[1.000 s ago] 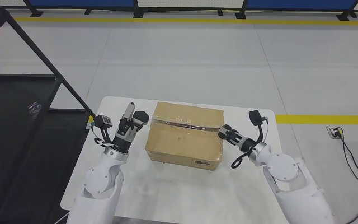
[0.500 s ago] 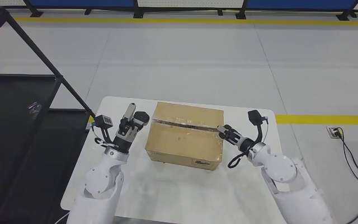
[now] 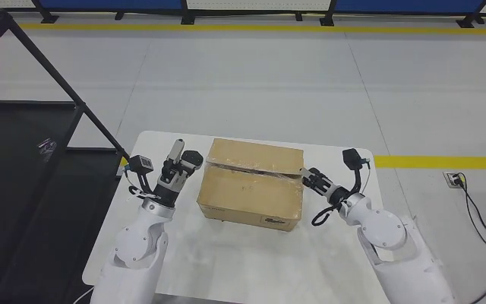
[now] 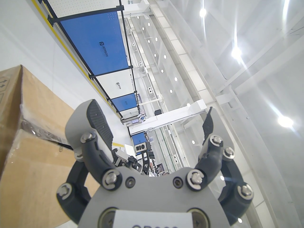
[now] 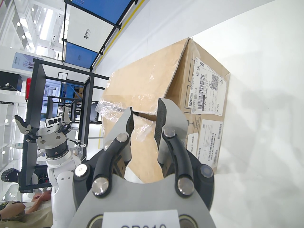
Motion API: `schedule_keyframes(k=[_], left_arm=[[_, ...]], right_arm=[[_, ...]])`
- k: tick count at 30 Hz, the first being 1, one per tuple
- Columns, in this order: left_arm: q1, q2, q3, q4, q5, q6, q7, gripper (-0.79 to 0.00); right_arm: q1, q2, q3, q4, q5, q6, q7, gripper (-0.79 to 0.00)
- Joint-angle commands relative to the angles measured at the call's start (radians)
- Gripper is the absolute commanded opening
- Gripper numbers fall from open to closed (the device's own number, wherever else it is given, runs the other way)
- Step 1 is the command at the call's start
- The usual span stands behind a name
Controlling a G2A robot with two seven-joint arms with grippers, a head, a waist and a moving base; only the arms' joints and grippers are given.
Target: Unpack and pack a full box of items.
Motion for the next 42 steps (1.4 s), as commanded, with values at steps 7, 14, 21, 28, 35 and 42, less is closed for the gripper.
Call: schedule_keyframes(k=[7, 14, 21, 28, 35, 42], left_arm=[[-0.002, 0.001, -0.001, 0.005, -0.005, -0.002, 0.003, 0.000], [-0.004, 0.003, 0.000, 0.007, -0.006, -0.003, 0.003, 0.000], [-0.006, 0.004, 0.002, 0.008, -0.007, -0.002, 0.004, 0.000], [-0.007, 0.005, 0.004, 0.010, -0.006, -0.003, 0.007, 0.000], [-0.008, 0.005, 0.006, 0.012, -0.009, -0.006, 0.010, 0.000], [-0.007, 0.006, 0.005, 0.012, -0.009, -0.009, 0.010, 0.000]], right_arm=[[0.004, -0.001, 0.000, 0.001, 0.025, 0.013, 0.037, -0.665], [-0.004, 0.003, 0.026, -0.008, 0.058, 0.032, 0.075, -0.563], [-0.019, 0.007, 0.033, -0.020, 0.049, 0.024, 0.098, -0.456], [-0.020, 0.008, 0.034, -0.017, 0.073, 0.021, 0.131, -0.465], [-0.015, 0.009, 0.044, 0.001, 0.131, 0.029, 0.161, -0.462], [0.014, 0.007, 0.029, 0.046, 0.151, 0.033, 0.174, -0.514]])
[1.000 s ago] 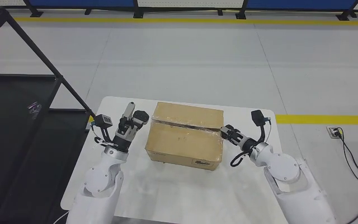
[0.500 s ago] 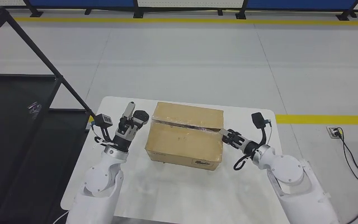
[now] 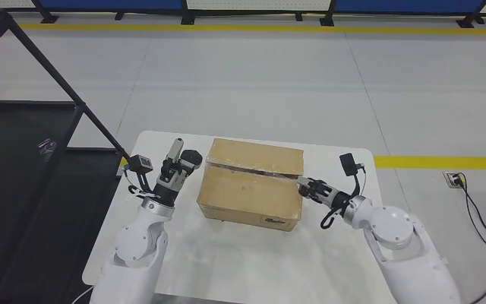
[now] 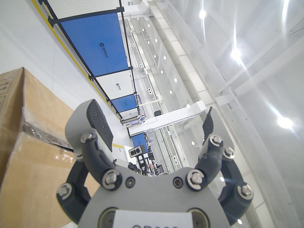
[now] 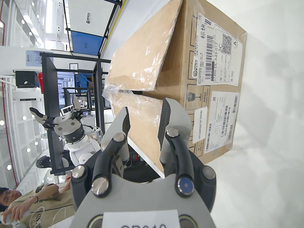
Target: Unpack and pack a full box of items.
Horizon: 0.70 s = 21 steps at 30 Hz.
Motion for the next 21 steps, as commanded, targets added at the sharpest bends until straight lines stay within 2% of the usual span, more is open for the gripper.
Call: schedule_keyframes(k=[1, 5, 6, 7, 12, 18, 21], left_arm=[[0.001, 0.001, -0.001, 0.000, 0.002, 0.000, 0.001, 0.000], [0.002, 0.001, -0.001, -0.002, 0.002, 0.001, 0.001, 0.000], [0.002, 0.001, -0.001, -0.002, 0.001, 0.000, 0.001, 0.000], [0.002, 0.001, -0.001, -0.002, -0.001, 0.000, 0.000, 0.000], [0.001, 0.002, -0.001, -0.002, -0.001, 0.000, -0.003, 0.000], [-0.006, 0.003, -0.001, -0.001, -0.003, 0.007, -0.003, 0.000], [-0.018, 0.004, 0.002, 0.005, -0.035, 0.042, -0.027, 0.000]], right_arm=[[0.007, -0.001, -0.004, 0.011, 0.004, -0.001, 0.000, -0.533], [0.015, -0.001, -0.009, 0.021, 0.008, -0.004, 0.001, -0.662], [0.016, -0.001, -0.010, 0.021, 0.009, -0.006, 0.000, -0.751], [0.016, -0.001, -0.010, 0.022, 0.009, -0.007, -0.002, -0.785], [0.005, 0.001, -0.006, -0.001, -0.007, -0.030, -0.036, -0.785], [-0.029, 0.004, 0.004, -0.048, -0.045, -0.116, -0.084, -0.785], [-0.028, 0.004, 0.005, -0.045, -0.048, -0.128, -0.109, -0.785]])
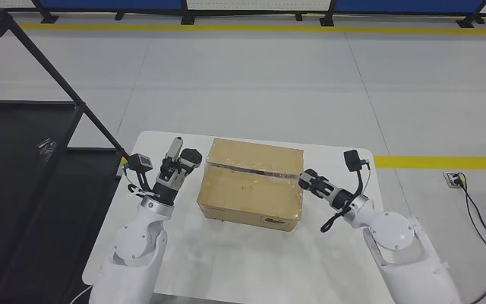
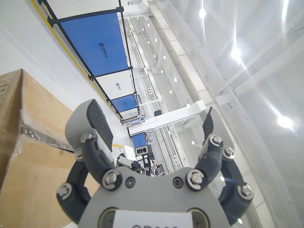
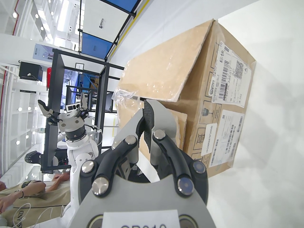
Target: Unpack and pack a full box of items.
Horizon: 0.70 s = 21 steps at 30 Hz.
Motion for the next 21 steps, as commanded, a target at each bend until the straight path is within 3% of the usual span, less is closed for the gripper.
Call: schedule_keyframes(k=[1, 9, 21], left_arm=[[-0.011, 0.001, -0.001, 0.006, -0.026, 0.038, -0.028, 0.000], [-0.069, 0.012, -0.008, 0.062, -0.078, 0.174, -0.178, 0.000], [-0.138, 0.011, 0.023, 0.165, -0.062, 0.184, -0.166, 0.000]], right_arm=[[0.005, -0.001, -0.004, 0.005, -0.008, -0.004, -0.020, -0.785], [0.028, -0.011, -0.039, 0.026, -0.047, -0.042, -0.124, -0.785], [0.002, -0.018, -0.037, 0.026, -0.034, -0.209, -0.214, -0.785]])
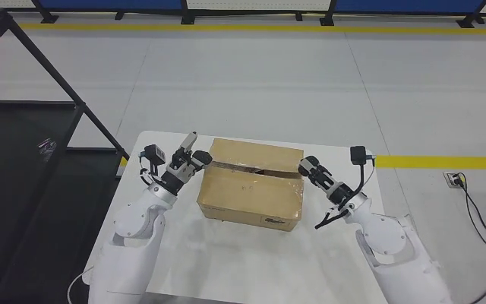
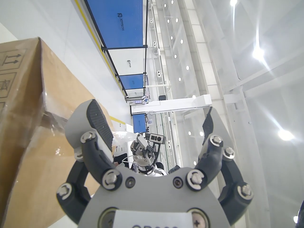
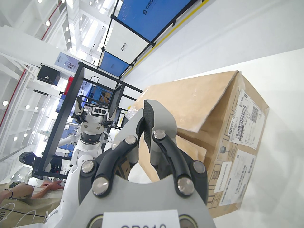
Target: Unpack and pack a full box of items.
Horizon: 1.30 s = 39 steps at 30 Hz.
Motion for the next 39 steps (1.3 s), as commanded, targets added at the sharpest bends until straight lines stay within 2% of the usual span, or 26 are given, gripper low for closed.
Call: schedule_keyframes(k=[1, 5, 10, 19, 28, 39], left_arm=[[-0.011, 0.000, 0.007, 0.017, 0.001, 0.003, -0.001, 0.000], [-0.037, -0.003, 0.025, 0.054, -0.005, 0.016, -0.005, 0.000], [-0.069, -0.007, 0.053, 0.104, 0.000, 0.022, -0.009, 0.000], [-0.117, -0.018, 0.094, 0.166, -0.024, 0.017, 0.018, 0.000], [-0.159, -0.024, 0.141, 0.237, 0.028, 0.065, 0.018, 0.000], [-0.166, -0.032, 0.175, 0.238, 0.029, 0.066, 0.018, 0.000]], right_arm=[[-0.001, 0.000, -0.001, 0.004, -0.001, -0.010, 0.002, -0.785], [0.012, -0.004, -0.009, 0.017, 0.000, -0.005, 0.003, -0.785], [0.008, -0.006, -0.006, 0.021, 0.003, -0.055, -0.016, -0.785], [0.015, -0.008, -0.008, 0.033, -0.005, -0.045, 0.001, -0.785], [0.023, -0.010, -0.012, 0.047, -0.014, -0.042, 0.012, -0.785], [0.011, -0.008, -0.005, 0.056, -0.041, -0.044, 0.039, -0.785]])
